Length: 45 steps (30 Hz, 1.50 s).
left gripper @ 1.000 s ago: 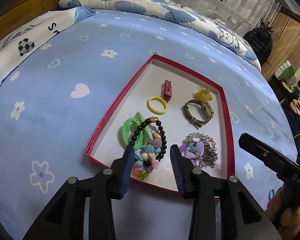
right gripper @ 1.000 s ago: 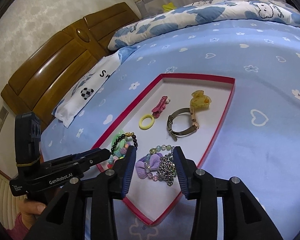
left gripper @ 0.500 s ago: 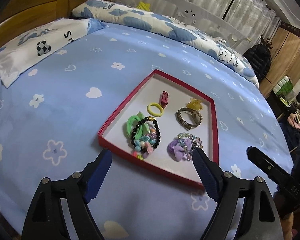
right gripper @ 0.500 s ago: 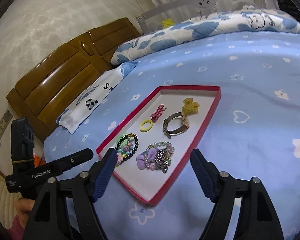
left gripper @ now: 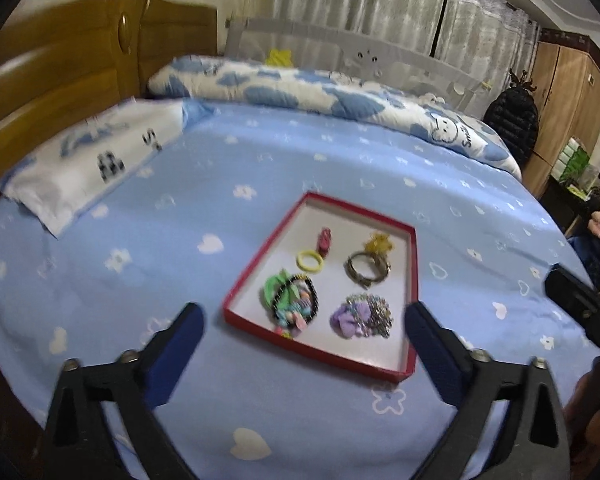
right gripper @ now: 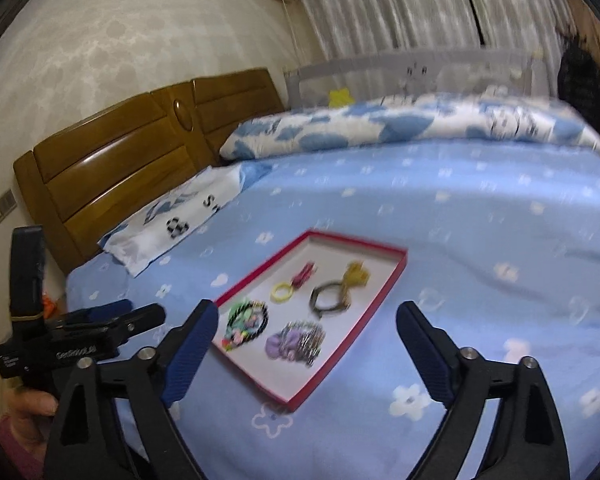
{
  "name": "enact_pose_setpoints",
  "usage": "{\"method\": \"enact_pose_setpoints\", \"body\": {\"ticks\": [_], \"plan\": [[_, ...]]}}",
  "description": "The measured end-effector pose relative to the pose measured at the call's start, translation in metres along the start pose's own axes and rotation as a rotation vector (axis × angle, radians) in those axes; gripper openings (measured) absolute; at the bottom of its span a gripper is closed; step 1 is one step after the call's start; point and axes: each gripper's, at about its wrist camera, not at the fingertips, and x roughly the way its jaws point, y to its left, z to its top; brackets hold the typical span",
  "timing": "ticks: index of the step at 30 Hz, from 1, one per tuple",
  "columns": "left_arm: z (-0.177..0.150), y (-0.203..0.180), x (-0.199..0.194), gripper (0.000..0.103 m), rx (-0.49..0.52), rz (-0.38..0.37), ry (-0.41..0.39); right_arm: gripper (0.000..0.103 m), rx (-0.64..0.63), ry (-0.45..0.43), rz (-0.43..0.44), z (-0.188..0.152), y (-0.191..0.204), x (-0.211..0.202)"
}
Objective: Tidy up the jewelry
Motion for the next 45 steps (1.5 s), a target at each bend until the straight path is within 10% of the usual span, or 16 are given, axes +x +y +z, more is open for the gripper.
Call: {"method": "enact_pose_setpoints", "body": {"ticks": [7, 45], "plan": [[-0.020, -0.014, -0.016, 0.102, 0.038, 0.044, -0.068, 0.103, -0.103, -0.109, -0.091, -0.010, 0.016, -0.013], [-0.057, -0.027, 0.011, 0.102, 0.101, 0.096, -0.089, 0.103, 0.002, -0.036, -0.133, -0.062, -0.027, 0.014]]}}
